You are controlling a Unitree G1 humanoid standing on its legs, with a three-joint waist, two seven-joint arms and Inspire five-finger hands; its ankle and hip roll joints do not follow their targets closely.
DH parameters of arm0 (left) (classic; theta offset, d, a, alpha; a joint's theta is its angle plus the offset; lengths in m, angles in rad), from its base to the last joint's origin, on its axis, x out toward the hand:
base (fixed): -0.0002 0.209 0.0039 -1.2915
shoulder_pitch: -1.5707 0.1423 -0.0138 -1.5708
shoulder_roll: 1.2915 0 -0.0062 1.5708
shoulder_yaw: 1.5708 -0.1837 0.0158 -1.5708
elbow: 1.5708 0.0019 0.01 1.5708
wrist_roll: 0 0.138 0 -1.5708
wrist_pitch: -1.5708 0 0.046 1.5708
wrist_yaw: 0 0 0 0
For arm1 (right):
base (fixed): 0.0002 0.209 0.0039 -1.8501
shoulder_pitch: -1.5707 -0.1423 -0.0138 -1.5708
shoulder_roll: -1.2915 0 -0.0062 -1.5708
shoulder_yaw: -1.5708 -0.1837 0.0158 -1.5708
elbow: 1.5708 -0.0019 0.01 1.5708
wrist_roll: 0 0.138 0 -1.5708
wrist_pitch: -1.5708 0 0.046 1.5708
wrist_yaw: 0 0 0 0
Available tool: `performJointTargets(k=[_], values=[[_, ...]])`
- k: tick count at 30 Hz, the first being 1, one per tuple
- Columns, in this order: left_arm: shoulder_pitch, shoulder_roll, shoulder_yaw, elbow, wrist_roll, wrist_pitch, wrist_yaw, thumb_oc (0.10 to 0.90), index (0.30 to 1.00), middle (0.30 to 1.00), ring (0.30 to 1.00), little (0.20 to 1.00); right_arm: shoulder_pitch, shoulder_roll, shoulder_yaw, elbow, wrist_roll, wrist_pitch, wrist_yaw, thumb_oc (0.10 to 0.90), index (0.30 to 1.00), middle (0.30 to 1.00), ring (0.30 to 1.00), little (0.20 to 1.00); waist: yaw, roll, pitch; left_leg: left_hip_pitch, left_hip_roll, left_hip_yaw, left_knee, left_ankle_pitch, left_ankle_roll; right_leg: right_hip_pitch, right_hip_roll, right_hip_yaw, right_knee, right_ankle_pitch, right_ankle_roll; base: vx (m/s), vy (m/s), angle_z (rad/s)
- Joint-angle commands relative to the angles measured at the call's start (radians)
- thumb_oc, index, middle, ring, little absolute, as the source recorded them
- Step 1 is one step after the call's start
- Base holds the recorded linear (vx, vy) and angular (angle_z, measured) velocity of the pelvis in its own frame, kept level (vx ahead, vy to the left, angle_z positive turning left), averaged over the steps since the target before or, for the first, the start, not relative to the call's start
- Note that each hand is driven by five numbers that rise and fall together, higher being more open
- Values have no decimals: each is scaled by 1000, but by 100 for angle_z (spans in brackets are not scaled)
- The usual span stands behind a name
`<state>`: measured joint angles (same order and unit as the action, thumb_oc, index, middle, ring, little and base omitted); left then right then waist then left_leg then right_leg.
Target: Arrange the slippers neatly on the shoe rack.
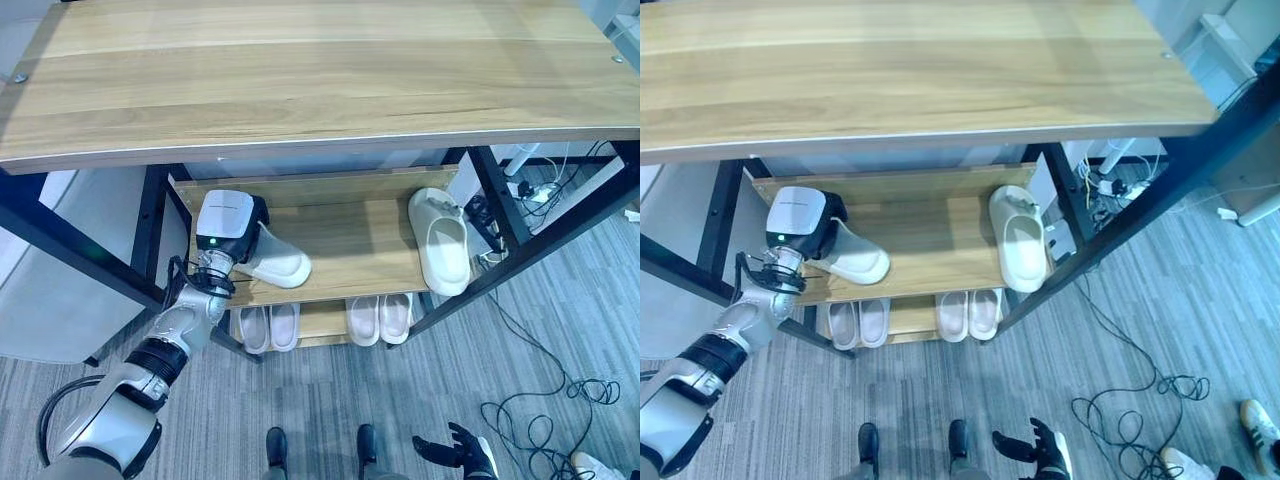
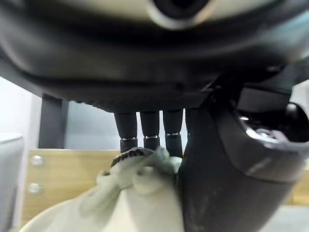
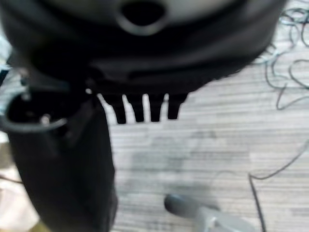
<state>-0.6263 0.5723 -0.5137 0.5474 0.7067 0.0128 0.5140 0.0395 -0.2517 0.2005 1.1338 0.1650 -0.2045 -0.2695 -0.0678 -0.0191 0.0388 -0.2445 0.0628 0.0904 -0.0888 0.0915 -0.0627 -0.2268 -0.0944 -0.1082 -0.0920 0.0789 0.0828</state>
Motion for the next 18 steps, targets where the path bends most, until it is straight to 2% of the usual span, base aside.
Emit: performJointTargets(k=[1, 3, 6, 11, 18], values=[[-104, -36, 5, -34, -22, -91, 81, 400, 300, 300, 300, 300, 9, -20, -2, -15, 13, -31, -34, 800, 900, 900, 900, 900, 9, -20, 20, -30, -55, -38, 2, -39, 9, -35, -35, -22, 5, 11, 81, 0, 0, 0], [-104, -45, -12, -47, -16, -103, 82, 400, 300, 300, 300, 300, 5, -22, 3, -9, 7, -31, -37, 800, 900, 900, 900, 900, 8, -19, 21, -30, -55, -38, 2, -39, 9, -36, -35, -21, 5, 11, 81, 0, 0, 0], [-143, -79, -99, -72, 15, -139, 84, 400, 300, 300, 300, 300, -12, -30, 14, 11, 2, -31, -43, 800, 900, 900, 900, 900, 1, -14, 24, -40, -56, -37, 2, -38, 10, -46, -35, -19, 5, 14, 82, 0, 0, 0], [-208, -136, -207, -66, 61, -152, 84, 400, 300, 300, 300, 300, -20, -34, 31, 30, -15, -30, -54, 800, 900, 900, 900, 900, -12, -5, 24, -53, -54, -31, 2, -39, 12, -64, -36, -13, 5, 18, 84, 7, 0, -2], [-289, -227, -299, -19, 80, -162, 60, 400, 300, 300, 300, 300, -36, -47, 30, 45, -17, -30, -71, 800, 900, 900, 900, 900, -38, 11, 26, -73, -57, -20, 2, -42, 15, -94, -44, 4, 5, 26, 89, 12, 9, -3]])
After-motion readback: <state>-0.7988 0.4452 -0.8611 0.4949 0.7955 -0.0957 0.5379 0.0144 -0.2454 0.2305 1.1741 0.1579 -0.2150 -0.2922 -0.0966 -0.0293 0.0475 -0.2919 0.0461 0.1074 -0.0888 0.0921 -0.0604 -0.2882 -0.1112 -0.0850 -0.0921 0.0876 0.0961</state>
